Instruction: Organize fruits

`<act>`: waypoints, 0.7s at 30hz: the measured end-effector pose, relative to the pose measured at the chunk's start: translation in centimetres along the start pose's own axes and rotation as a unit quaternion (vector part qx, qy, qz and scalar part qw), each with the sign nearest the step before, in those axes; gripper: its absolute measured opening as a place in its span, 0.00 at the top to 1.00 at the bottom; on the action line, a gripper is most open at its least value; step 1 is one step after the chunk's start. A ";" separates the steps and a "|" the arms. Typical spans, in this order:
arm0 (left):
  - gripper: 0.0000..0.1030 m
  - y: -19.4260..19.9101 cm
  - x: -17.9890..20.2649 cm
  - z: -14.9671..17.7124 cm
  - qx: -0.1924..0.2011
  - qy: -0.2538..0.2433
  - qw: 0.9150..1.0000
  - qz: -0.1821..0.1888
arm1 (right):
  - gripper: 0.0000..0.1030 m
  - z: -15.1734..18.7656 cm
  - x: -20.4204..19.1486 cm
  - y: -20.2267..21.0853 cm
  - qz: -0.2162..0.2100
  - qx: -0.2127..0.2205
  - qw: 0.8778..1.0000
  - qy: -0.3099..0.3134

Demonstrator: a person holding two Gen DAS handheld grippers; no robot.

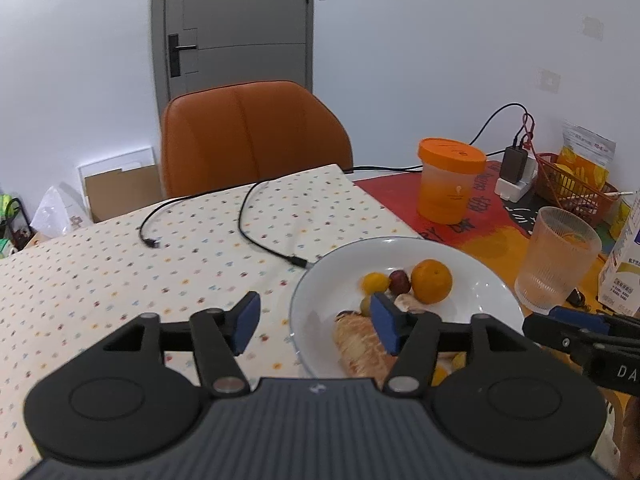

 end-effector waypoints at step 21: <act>0.05 10.2 -4.8 1.8 0.014 0.028 0.998 -0.047 | 0.11 0.3 -4.4 5.4 -0.010 0.013 1.000 0.026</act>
Point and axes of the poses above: each gripper's, at about its wrist camera, not at the fingertips, and y roughly against the way its jaws point, x to its right, z to its underside, the point moved 7 cm from there along -y, roughly the way its jaws point, and after that the axes turned 9 degrees about x, right-handed, at the moved point
